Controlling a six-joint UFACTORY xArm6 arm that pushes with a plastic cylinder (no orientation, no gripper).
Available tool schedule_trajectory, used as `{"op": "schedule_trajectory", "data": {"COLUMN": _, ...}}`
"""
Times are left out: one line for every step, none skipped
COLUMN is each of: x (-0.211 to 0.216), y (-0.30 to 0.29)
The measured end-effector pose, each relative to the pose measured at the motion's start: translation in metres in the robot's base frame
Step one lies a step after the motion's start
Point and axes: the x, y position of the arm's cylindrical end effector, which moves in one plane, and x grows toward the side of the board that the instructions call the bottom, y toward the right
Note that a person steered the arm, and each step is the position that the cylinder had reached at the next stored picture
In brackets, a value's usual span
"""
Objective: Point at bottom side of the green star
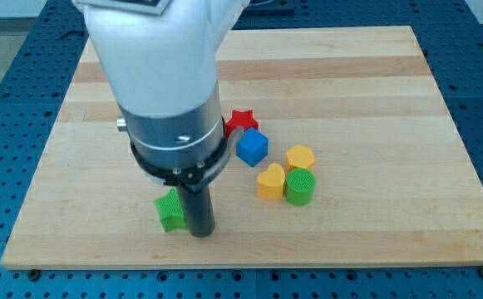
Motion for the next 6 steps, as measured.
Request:
{"op": "schedule_trajectory", "data": {"x": 0.013, "y": -0.018}}
{"op": "schedule_trajectory", "data": {"x": 0.008, "y": -0.063}}
{"op": "schedule_trajectory", "data": {"x": -0.010, "y": -0.098}}
{"op": "schedule_trajectory", "data": {"x": -0.020, "y": -0.122}}
{"op": "schedule_trajectory", "data": {"x": 0.003, "y": -0.121}}
{"op": "schedule_trajectory", "data": {"x": 0.024, "y": -0.084}}
